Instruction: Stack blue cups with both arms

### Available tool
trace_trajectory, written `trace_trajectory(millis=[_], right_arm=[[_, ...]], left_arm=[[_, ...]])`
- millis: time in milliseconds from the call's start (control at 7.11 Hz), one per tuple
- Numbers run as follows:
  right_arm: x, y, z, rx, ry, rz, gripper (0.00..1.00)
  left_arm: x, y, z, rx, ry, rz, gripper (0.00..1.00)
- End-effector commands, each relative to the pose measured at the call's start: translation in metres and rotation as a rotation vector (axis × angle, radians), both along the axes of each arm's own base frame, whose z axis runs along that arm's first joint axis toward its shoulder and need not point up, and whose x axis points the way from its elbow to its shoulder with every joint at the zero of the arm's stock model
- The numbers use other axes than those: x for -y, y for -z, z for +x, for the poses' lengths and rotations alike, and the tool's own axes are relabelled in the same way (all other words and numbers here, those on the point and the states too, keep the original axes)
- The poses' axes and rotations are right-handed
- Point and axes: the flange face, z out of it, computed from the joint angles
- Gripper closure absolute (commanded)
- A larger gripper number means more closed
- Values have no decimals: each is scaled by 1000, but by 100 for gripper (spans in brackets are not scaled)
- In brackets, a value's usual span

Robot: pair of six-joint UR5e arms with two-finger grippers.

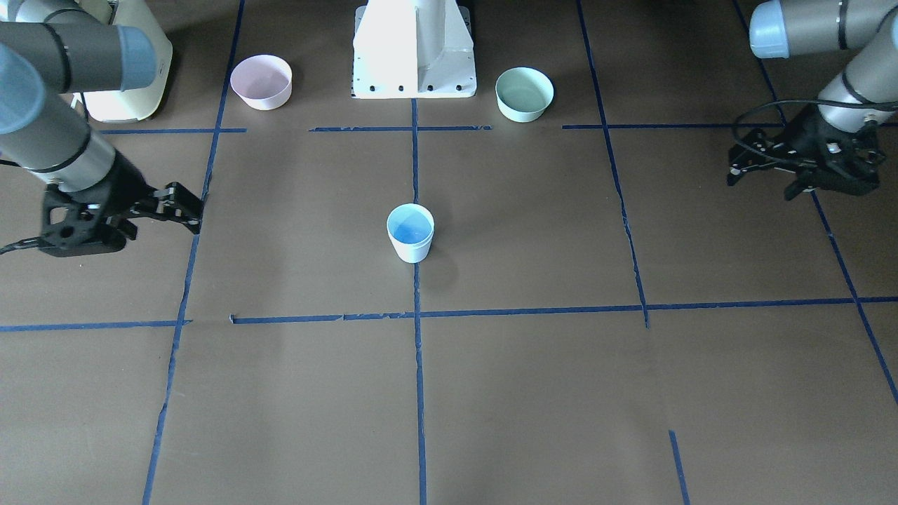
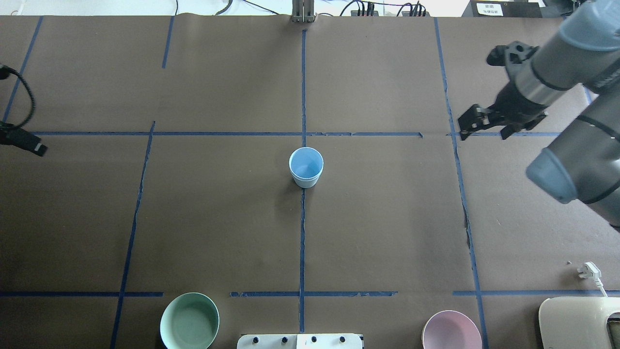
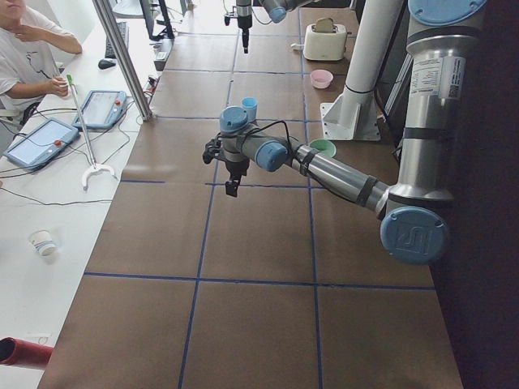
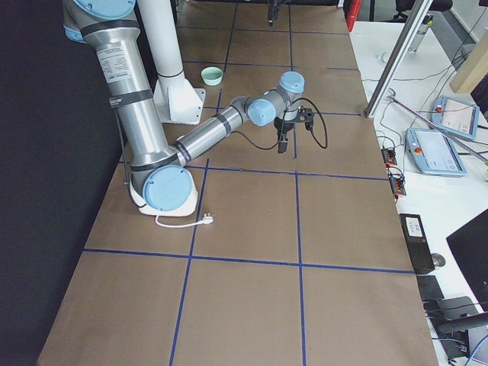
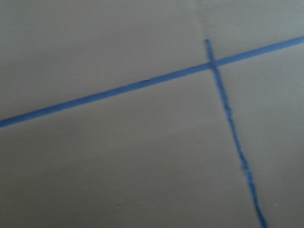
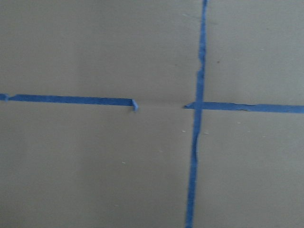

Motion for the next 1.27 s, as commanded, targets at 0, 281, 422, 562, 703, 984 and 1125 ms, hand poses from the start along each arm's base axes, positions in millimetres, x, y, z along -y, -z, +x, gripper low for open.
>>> trace_trajectory(millis=[0, 281, 422, 562, 703, 984, 1125], right_arm=[[-11, -89, 108, -16, 83, 64, 0], [-19, -162, 198, -31, 127, 121, 0], [-25, -192, 232, 1, 142, 134, 0], [-31, -210, 248, 27, 159, 149, 0], [-39, -219, 254, 26, 150, 134, 0], [-42, -220, 259, 29, 140, 134, 0], [-41, -218, 260, 27, 140, 139, 0]], left_arm=[[6, -48, -96, 45, -43, 10, 0], [13, -124, -157, 10, -49, -24, 0], [8, -139, -166, 7, -33, -53, 0], [-5, -144, -167, 5, -30, -64, 0], [-10, -146, -167, 5, -24, -74, 0], [-28, -151, -171, 9, -6, -100, 0], [-28, -138, -171, 17, 51, -136, 0]])
